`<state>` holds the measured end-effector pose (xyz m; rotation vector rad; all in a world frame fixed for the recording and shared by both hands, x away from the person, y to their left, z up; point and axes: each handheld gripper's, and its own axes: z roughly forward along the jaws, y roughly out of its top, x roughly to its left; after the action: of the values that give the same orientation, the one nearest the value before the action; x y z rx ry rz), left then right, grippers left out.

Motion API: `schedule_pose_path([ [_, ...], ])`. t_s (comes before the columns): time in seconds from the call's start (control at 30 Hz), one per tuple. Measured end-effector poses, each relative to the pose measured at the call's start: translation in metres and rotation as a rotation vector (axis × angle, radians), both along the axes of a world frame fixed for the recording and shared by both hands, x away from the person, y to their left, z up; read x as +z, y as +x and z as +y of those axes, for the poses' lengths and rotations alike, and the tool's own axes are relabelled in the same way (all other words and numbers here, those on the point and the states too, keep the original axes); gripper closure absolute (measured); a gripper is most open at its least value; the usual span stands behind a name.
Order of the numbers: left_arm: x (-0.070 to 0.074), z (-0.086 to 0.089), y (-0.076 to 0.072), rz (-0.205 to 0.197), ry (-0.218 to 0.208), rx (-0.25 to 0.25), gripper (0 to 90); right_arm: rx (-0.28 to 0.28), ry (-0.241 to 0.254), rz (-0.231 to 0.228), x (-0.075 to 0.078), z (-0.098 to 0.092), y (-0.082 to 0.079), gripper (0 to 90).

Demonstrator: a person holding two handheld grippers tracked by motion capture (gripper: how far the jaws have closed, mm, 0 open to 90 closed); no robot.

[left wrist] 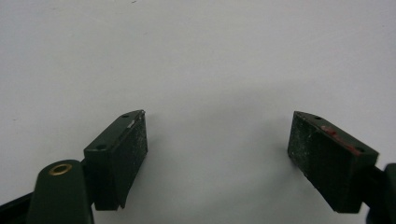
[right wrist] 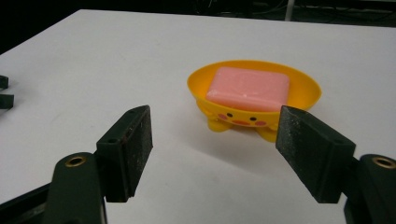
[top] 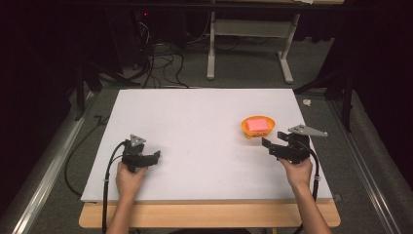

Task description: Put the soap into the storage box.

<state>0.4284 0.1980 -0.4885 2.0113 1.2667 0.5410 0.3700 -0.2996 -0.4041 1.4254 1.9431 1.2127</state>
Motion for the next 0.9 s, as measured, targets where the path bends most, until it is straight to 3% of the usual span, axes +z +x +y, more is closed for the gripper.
schedule_pose_path([
  [0.27,0.0,0.0,0.0,0.0,0.001,0.0,20.4,0.015,0.0,0.008,-0.014,-0.002,-0.008,28.3],
  [0.43,0.0,0.0,0.0,0.0,0.001,0.0,20.4,0.022,-0.025,0.011,-0.023,-0.002,-0.01,28.4],
  [0.67,0.0,0.0,0.0,0.0,0.001,0.0,20.4,-0.005,-0.04,0.036,-0.038,-0.007,-0.01,28.7],
  [0.9,0.0,0.0,0.0,-0.001,0.0,0.001,20.4,-0.05,-0.115,0.064,-0.051,-0.008,-0.006,29.1],
])
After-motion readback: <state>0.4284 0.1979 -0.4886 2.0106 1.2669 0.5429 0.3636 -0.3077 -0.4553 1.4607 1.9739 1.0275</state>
